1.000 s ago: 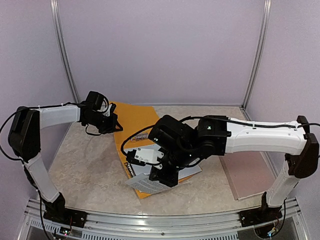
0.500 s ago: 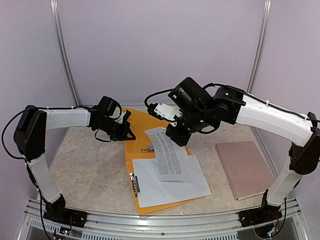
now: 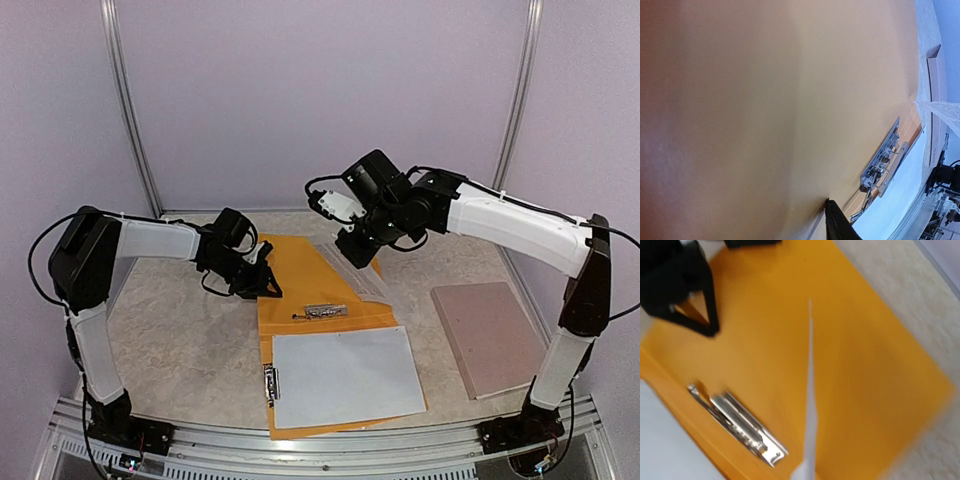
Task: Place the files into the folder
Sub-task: Pass from the right arm to the left
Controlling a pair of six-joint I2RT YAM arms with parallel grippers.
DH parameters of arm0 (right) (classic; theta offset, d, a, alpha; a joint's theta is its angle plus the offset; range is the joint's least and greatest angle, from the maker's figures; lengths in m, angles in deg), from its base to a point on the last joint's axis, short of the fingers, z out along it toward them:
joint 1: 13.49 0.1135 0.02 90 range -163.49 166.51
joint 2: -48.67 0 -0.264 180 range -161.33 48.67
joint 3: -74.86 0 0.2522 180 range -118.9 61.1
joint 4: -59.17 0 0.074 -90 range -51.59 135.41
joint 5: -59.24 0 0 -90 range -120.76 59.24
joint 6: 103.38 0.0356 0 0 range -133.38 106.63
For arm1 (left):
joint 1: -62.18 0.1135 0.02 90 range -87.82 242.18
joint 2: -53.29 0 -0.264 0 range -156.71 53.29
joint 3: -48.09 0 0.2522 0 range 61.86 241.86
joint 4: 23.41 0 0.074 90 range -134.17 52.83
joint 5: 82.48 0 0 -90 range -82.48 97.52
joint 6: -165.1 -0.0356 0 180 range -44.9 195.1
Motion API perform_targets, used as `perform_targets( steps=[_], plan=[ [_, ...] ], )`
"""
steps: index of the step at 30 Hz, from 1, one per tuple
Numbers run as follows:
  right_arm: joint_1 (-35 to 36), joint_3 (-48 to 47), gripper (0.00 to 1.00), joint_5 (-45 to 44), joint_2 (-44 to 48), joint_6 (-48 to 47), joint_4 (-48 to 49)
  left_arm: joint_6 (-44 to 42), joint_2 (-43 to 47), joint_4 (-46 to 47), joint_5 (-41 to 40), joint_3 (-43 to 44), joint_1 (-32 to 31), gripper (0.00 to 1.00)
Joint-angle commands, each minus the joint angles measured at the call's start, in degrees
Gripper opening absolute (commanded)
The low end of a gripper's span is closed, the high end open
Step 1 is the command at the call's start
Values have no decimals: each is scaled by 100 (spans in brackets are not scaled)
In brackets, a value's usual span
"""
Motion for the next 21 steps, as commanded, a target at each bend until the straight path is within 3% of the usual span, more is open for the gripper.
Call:
perform_targets(
  steps=[1, 7, 9, 10, 16, 21],
  plan=[
    [-203, -477, 0, 1081, -83, -155, 313, -80, 182, -97, -284, 216, 40, 40],
    [-357, -1010, 0, 1825, -378, -330, -292, -270, 401, 52, -524, 229, 112, 67],
    [-470, -1014, 0, 2122, -390, -402, -446, -375, 637, 253, -686, 38, 113, 94],
    [-534, -1013, 0, 2289, -392, -448, -501, -456, 839, 356, -766, -65, 120, 98],
    [-770, -1071, 0, 2945, -472, -914, -925, -1032, 1545, 529, -1058, -359, 131, 99],
    [-904, -1249, 0, 3187, -673, -1253, -1316, -1731, 2098, 1013, -190, -855, 74, 99]
  ],
)
